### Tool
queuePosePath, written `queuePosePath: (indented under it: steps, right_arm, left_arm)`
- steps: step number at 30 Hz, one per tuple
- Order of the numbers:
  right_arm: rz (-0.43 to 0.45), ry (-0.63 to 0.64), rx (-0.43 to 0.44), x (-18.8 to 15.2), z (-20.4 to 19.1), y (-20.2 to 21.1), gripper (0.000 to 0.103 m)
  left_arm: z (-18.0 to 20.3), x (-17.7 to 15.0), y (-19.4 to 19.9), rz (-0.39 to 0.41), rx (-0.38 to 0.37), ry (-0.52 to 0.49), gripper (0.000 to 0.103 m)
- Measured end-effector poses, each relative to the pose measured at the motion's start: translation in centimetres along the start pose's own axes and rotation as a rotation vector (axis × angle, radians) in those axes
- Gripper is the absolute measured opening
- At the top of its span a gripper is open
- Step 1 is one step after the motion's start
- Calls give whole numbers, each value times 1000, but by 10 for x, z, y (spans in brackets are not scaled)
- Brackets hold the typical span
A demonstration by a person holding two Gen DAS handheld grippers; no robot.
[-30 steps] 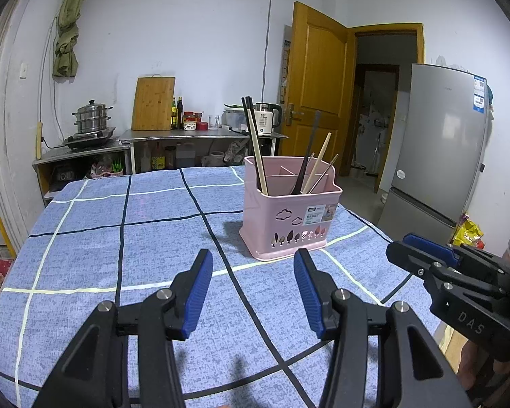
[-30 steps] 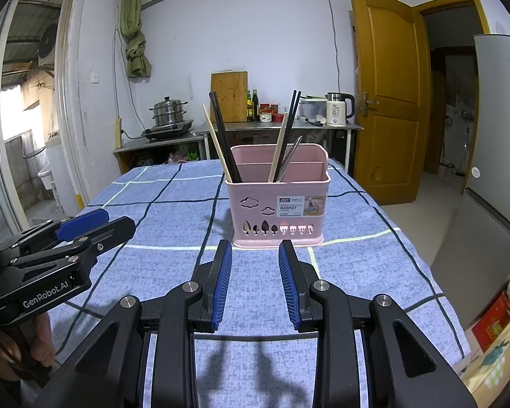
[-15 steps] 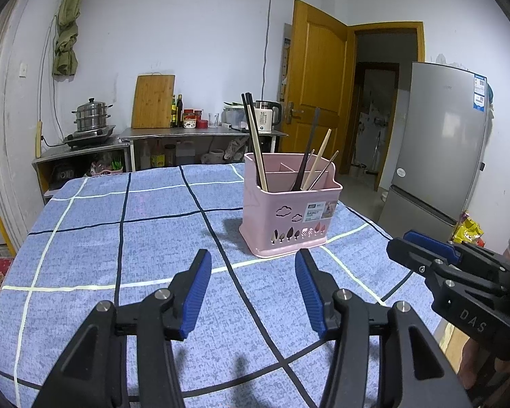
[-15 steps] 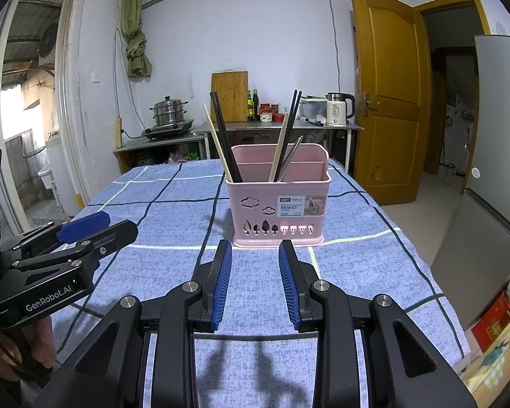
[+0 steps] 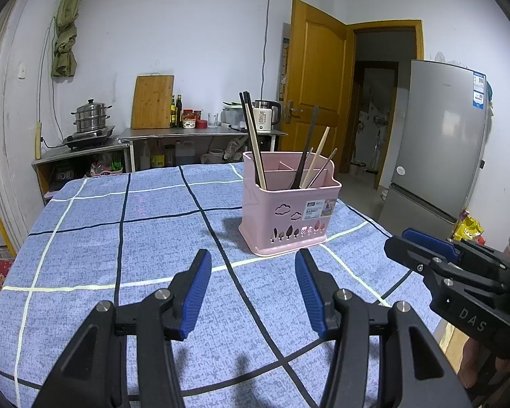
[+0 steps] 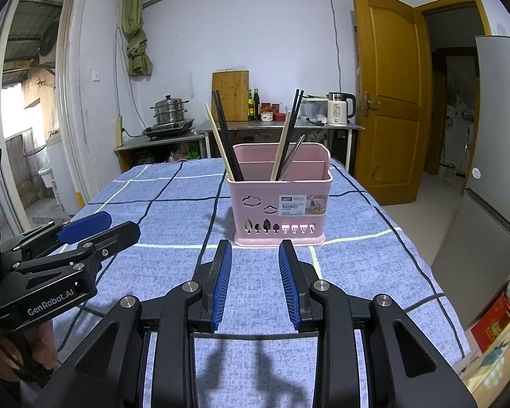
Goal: Organize utensils
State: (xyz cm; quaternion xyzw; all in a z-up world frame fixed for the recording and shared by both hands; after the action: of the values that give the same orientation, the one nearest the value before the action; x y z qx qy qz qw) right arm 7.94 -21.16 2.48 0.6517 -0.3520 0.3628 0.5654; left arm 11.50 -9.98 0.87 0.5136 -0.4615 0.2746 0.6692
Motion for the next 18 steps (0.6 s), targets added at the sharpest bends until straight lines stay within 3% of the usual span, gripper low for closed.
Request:
queuePosePath:
  steps: [18]
  right_arm:
    - [-1,3,0,0,0,0,30]
  left_arm:
    - [0,-7,-1,-8,-3,-5,54]
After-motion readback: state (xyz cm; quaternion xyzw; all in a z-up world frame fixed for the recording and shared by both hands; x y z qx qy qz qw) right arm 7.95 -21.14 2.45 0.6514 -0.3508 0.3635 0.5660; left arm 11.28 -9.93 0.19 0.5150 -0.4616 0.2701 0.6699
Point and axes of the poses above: each gripper's, at about its wrist camera, not at the fingertips, and y roughly against the way its jaws point, z to its right, x to its top, the point moved 8 cm from there along -y, roughly the way its jaws point, and after that the axes turned 4 degrees about -y, right-handed, at the moved point
